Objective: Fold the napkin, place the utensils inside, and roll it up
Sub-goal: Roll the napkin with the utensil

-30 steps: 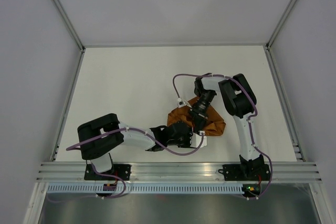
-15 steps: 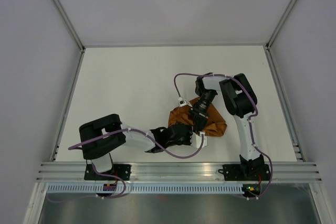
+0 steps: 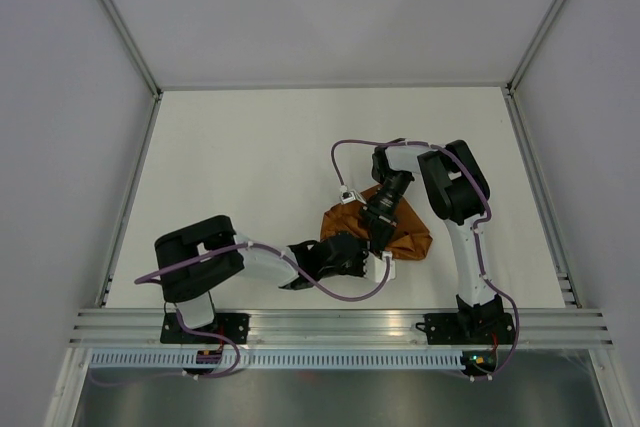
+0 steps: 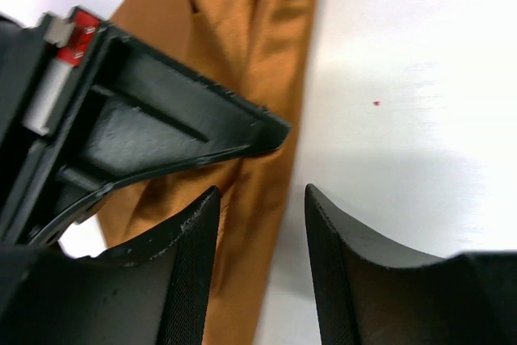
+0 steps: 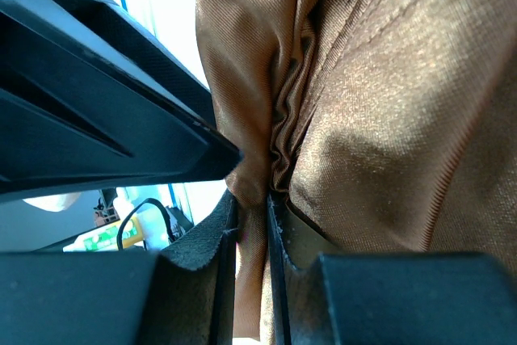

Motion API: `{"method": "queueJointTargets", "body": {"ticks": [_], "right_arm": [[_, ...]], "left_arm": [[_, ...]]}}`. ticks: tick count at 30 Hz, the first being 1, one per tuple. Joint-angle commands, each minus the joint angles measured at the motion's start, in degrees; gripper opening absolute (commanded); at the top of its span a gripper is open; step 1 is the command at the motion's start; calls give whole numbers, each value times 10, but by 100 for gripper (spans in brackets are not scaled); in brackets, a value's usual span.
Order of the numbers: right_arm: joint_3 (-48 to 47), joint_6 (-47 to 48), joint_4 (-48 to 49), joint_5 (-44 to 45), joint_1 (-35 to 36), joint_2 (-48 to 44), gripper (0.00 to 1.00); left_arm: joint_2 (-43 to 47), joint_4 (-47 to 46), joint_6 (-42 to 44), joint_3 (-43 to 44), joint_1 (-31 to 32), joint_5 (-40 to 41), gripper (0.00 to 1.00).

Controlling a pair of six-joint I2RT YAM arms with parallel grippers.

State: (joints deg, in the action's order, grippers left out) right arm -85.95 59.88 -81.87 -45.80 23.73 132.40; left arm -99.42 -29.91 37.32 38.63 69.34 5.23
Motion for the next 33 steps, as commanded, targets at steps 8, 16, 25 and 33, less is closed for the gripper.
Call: {"method": "queueJointTargets", "body": {"ticks": [8, 16, 25, 33], "right_arm": [[6, 37, 123, 96, -1, 26, 12], [6, 38, 124, 96, -1, 25, 12], [6, 21, 149, 102, -2, 1, 13], [-10, -21, 178, 99, -11, -56, 31]], "left_arm": [[-41, 34, 14, 48, -10, -47, 51], [-50, 94, 7, 65, -32, -101, 41], [-86, 227, -20, 135, -42, -150, 20], [-95, 289, -57, 173, -52, -192, 2]]}}
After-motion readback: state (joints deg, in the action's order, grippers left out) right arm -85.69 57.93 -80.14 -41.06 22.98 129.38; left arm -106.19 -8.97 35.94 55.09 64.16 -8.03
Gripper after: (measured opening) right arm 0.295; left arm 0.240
